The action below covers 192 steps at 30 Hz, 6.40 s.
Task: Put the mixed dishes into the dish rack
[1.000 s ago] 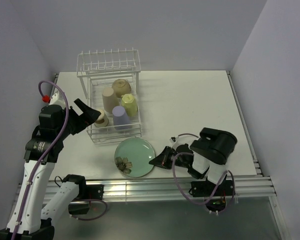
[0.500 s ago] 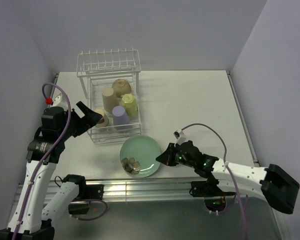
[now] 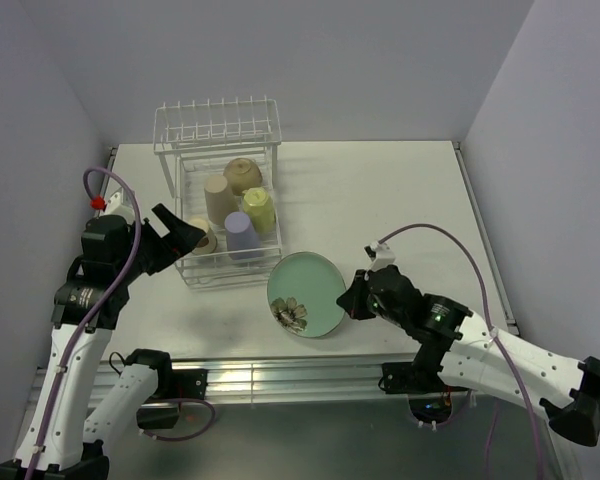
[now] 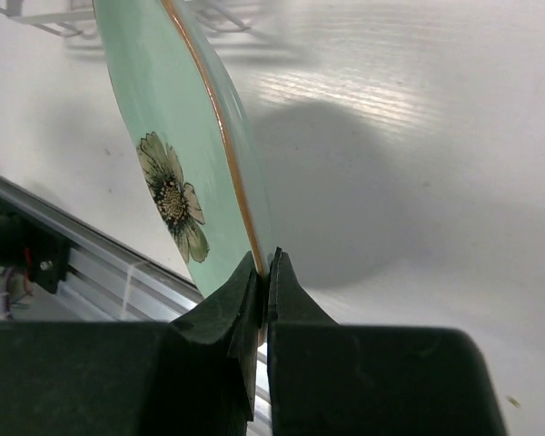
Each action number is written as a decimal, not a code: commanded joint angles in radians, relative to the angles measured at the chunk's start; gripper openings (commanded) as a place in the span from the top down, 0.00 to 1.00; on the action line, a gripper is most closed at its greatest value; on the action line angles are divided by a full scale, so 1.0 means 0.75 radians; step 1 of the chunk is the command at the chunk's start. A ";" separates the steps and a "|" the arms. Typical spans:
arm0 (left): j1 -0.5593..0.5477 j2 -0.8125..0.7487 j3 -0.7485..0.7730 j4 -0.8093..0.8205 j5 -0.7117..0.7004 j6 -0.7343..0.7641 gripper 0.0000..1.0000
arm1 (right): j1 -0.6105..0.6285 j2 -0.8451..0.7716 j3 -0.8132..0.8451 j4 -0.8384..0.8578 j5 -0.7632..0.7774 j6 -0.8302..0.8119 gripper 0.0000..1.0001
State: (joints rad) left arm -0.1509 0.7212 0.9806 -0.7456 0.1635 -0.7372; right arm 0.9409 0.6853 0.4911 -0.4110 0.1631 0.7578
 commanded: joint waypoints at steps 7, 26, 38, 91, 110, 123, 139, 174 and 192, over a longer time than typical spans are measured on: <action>0.003 -0.033 0.026 0.004 -0.017 0.013 0.02 | 0.040 -0.045 0.457 -0.147 0.234 -0.094 1.00; 0.003 -0.113 -0.015 -0.065 -0.195 -0.011 0.03 | 0.081 0.438 1.149 0.104 0.760 -0.429 1.00; 0.003 -0.170 -0.156 0.051 -0.116 -0.056 0.05 | 0.138 1.008 1.600 0.715 1.202 -0.885 1.00; 0.003 -0.211 -0.266 0.178 -0.046 -0.027 0.05 | -0.013 2.275 2.759 1.018 1.404 -1.356 1.00; 0.003 -0.219 -0.275 0.170 -0.048 -0.003 0.04 | 0.003 2.279 2.740 1.305 1.529 -1.518 1.00; 0.003 -0.237 -0.264 0.162 -0.050 -0.011 0.04 | 0.001 2.285 2.763 1.258 1.535 -1.450 1.00; 0.003 -0.246 -0.268 0.176 -0.042 -0.013 0.03 | -0.007 2.367 2.804 1.160 1.497 -1.334 0.97; 0.003 -0.246 -0.279 0.176 -0.042 -0.017 0.03 | -0.027 2.328 2.777 1.037 1.431 -1.303 0.28; 0.003 -0.236 -0.211 0.131 -0.016 -0.034 0.03 | 0.067 1.836 2.321 0.563 1.364 -1.087 0.00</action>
State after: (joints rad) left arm -0.1509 0.5404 0.7918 -0.6617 0.1345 -0.7635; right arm 0.9703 2.2379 2.2852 0.1871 1.2068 -0.2031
